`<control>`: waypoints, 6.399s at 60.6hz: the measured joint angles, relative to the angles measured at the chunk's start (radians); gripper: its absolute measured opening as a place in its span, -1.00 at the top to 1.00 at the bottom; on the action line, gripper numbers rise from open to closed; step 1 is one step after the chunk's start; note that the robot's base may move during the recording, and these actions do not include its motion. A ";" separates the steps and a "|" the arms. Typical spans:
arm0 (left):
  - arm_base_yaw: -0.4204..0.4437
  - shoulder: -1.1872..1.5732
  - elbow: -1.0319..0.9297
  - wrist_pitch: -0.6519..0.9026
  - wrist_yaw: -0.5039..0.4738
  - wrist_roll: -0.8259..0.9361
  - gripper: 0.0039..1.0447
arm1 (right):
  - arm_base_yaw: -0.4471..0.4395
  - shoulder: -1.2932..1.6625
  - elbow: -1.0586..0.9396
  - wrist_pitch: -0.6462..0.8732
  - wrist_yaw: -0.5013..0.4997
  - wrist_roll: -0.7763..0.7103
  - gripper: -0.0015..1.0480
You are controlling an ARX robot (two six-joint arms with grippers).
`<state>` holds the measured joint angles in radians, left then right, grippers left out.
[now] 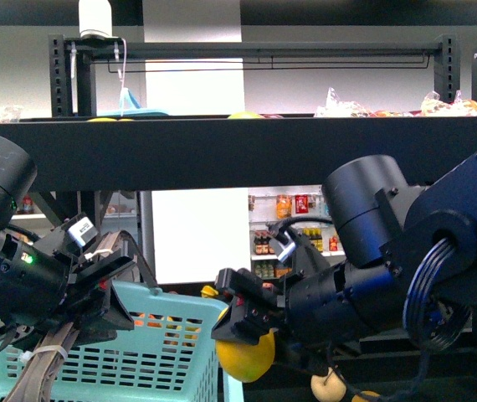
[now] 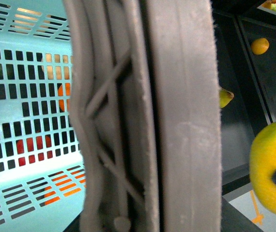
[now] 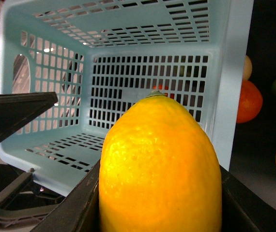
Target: Pick lemon from shelf
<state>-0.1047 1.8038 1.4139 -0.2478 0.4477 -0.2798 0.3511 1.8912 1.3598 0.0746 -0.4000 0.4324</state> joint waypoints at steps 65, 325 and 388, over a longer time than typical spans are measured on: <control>0.000 0.002 0.000 0.000 -0.003 0.003 0.49 | -0.032 0.041 0.048 0.059 -0.024 0.093 -0.95; 0.000 0.002 0.000 0.000 -0.002 0.003 0.49 | -0.140 0.021 0.039 0.155 -0.141 -0.055 -0.28; 0.000 0.002 0.000 0.000 0.000 0.003 0.49 | 0.069 0.258 0.201 0.061 -0.100 0.003 -0.93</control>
<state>-0.1047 1.8057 1.4139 -0.2478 0.4477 -0.2771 0.4202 2.1490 1.5604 0.1360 -0.5003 0.4358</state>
